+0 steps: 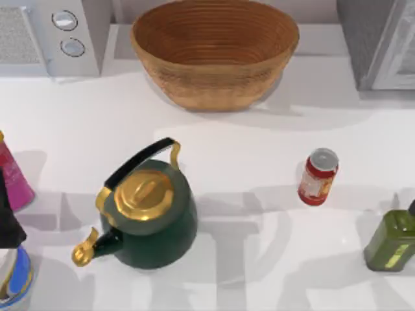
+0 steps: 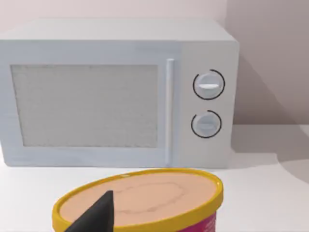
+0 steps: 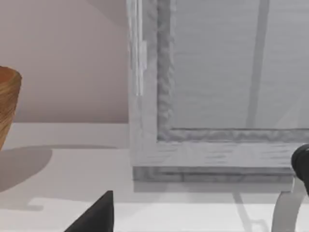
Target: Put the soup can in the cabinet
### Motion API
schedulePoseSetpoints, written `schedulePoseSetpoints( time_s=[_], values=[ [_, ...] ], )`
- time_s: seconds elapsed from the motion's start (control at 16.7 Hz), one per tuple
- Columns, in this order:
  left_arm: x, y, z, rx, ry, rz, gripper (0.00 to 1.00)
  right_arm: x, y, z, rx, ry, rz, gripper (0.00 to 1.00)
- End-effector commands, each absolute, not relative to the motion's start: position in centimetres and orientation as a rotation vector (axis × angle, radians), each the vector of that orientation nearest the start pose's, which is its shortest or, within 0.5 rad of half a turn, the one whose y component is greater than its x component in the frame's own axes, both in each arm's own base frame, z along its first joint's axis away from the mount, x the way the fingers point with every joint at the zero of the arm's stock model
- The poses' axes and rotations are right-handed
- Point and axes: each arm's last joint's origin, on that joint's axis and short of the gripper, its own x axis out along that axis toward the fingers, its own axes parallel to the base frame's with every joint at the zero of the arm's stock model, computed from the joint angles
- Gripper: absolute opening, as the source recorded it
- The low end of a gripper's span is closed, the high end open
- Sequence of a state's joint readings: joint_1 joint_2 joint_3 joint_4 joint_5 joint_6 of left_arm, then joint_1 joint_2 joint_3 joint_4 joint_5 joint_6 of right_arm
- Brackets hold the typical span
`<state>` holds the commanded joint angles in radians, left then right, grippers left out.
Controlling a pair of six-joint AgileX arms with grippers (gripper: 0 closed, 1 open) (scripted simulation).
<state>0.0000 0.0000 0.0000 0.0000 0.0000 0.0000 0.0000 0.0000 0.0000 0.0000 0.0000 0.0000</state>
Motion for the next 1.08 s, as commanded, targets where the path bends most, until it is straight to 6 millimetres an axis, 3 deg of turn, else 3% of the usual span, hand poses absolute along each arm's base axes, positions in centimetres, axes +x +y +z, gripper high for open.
schedulePoseSetpoints(
  time_s=[0.24,0.6,0.84,1.08],
  values=[
    [10.6,-0.1,16.0,0.000,0.000,0.000,1.00,10.6,0.2,16.7,0.020,0.005,0.014,1.00],
    [10.6,-0.1,16.0,0.000,0.000,0.000,1.00,12.4,2.7,21.1,0.135,0.136,0.103,1.00],
    [10.6,-0.1,16.0,0.000,0.000,0.000,1.00,16.0,6.3,23.1,0.161,0.308,0.129,1.00],
    [10.6,-0.1,16.0,0.000,0.000,0.000,1.00,20.2,11.4,22.3,0.134,0.490,0.117,1.00]
  ],
)
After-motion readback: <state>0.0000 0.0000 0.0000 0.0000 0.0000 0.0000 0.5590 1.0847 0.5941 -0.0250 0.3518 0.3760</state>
